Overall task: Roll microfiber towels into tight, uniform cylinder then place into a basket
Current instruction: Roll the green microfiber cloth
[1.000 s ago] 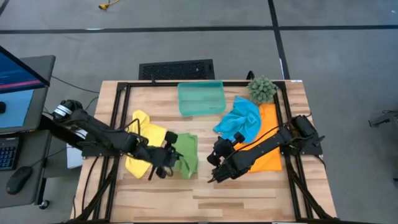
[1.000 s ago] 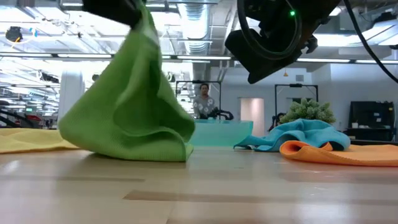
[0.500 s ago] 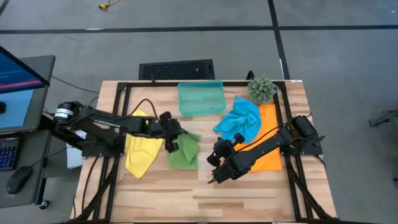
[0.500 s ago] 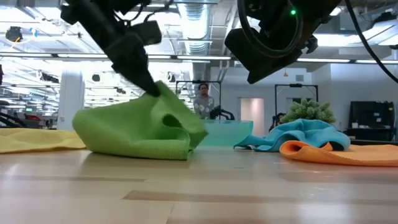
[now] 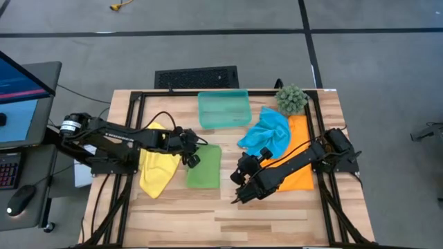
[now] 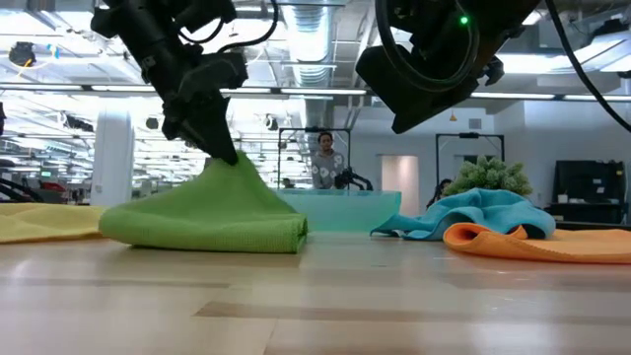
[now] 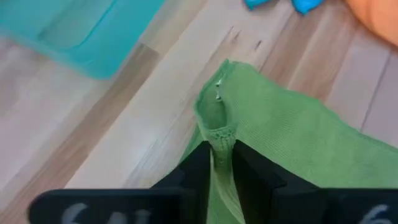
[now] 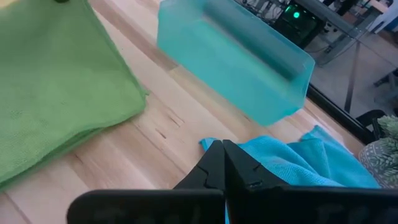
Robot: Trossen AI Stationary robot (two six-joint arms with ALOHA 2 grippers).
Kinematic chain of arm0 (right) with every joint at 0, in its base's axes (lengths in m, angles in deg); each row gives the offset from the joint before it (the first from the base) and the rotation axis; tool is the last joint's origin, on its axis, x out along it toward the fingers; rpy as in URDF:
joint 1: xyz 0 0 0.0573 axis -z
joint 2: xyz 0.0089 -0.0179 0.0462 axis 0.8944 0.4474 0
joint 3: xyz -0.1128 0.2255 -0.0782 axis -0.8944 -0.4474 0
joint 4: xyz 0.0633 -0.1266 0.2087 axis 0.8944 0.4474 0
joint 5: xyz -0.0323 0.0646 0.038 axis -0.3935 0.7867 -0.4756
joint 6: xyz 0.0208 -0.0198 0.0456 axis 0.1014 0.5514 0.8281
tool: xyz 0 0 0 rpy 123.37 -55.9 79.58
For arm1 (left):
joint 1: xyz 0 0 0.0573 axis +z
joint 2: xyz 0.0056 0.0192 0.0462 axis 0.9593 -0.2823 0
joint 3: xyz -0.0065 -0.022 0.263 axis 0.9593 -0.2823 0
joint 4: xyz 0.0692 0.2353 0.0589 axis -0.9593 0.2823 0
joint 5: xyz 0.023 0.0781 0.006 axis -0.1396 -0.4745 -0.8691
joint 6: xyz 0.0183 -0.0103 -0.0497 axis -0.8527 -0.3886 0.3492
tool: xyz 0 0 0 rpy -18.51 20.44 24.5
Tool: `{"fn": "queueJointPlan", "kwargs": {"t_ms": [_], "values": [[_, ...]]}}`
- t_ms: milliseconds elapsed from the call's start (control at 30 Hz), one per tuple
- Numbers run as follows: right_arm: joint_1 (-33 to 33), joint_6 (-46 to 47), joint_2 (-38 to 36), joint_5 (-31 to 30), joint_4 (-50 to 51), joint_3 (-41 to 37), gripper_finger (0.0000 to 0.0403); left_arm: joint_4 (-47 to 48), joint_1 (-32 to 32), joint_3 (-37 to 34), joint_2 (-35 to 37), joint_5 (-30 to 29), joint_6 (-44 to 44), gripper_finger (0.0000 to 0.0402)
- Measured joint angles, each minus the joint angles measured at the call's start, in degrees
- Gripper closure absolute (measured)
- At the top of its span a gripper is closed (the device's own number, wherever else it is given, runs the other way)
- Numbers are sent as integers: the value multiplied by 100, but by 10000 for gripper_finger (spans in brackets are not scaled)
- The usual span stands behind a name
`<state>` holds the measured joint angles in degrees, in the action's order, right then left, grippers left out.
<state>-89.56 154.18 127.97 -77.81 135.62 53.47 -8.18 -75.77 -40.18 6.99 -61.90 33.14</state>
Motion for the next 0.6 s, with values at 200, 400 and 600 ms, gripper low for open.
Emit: {"fn": "queueJointPlan", "kwargs": {"t_ms": [200, 400, 600], "values": [[0, 0, 0, 18, 2, 0, 391, 347, 1, 0, 0, 0, 55, 268], [-4, -2, 0, 105, 1, 0, 391, 436, 1, 0, 36, -63, -566, 227], [-89, -92, 0, 116, 248, 2, 391, 83, -249, 2, 348, -125, -1307, 229]]}}
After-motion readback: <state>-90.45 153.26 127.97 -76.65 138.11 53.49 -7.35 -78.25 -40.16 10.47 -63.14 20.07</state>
